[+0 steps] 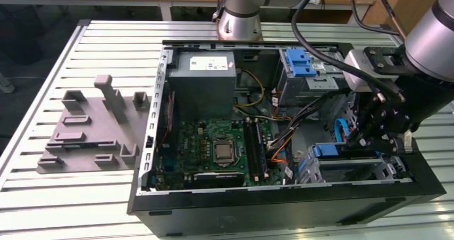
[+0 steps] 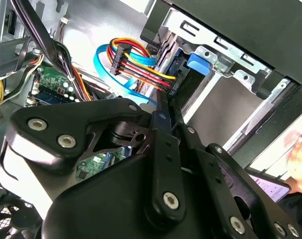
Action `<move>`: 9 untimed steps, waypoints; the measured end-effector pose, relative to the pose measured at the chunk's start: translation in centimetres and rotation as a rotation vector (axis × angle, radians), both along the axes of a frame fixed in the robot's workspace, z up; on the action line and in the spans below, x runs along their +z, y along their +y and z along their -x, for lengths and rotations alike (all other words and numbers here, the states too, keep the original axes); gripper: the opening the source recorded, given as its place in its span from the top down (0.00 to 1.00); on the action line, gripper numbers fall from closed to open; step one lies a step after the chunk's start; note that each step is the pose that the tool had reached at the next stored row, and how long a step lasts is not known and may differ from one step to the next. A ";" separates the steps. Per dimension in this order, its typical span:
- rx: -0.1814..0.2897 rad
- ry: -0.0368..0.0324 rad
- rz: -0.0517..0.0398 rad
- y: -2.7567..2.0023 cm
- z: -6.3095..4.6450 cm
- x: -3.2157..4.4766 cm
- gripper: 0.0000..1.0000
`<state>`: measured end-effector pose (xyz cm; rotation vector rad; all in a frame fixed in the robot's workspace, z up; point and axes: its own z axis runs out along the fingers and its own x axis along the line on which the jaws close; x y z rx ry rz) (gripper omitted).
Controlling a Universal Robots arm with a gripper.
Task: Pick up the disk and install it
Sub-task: 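Insert the second disk wire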
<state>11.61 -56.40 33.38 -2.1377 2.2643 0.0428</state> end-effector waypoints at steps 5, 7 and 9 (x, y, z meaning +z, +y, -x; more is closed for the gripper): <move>0.000 0.0000 -0.0010 -0.06 0.0 -0.12 0.84; 0.000 0.0000 -0.0005 -0.09 0.0 -0.18 0.84; 0.000 0.0000 -0.0004 -0.10 0.0 -0.26 0.84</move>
